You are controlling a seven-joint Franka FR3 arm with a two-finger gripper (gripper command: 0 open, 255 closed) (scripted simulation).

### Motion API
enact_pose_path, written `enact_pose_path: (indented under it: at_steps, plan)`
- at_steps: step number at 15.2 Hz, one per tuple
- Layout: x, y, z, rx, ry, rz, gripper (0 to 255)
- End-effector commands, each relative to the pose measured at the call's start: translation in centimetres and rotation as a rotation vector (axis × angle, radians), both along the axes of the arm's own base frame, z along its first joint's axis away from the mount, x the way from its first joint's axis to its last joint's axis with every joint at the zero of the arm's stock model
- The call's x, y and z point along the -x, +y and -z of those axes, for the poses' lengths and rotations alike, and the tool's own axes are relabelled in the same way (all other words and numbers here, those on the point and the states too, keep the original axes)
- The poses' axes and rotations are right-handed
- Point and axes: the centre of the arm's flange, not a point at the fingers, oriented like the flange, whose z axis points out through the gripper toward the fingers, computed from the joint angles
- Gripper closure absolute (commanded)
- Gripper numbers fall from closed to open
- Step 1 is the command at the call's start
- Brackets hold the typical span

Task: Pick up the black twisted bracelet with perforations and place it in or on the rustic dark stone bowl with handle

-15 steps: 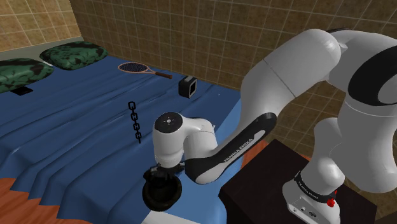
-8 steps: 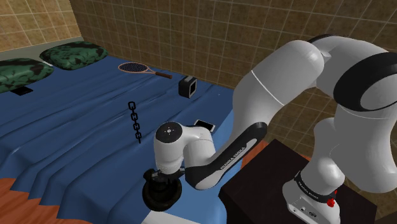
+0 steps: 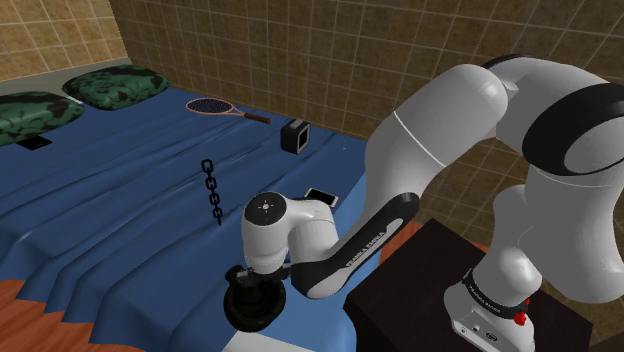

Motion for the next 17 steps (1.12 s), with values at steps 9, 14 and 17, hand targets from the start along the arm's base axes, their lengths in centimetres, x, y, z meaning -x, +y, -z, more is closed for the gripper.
enact_pose_path:
  at_steps: [9, 14, 17]
  plan:
    - [0.7, 0.2, -4.9, 0.0, 0.0, 0.0, 0]
    - [0.7, 0.2, -4.9, 0.0, 0.0, 0.0, 0]
    - [0.7, 0.2, -4.9, 0.0, 0.0, 0.0, 0]
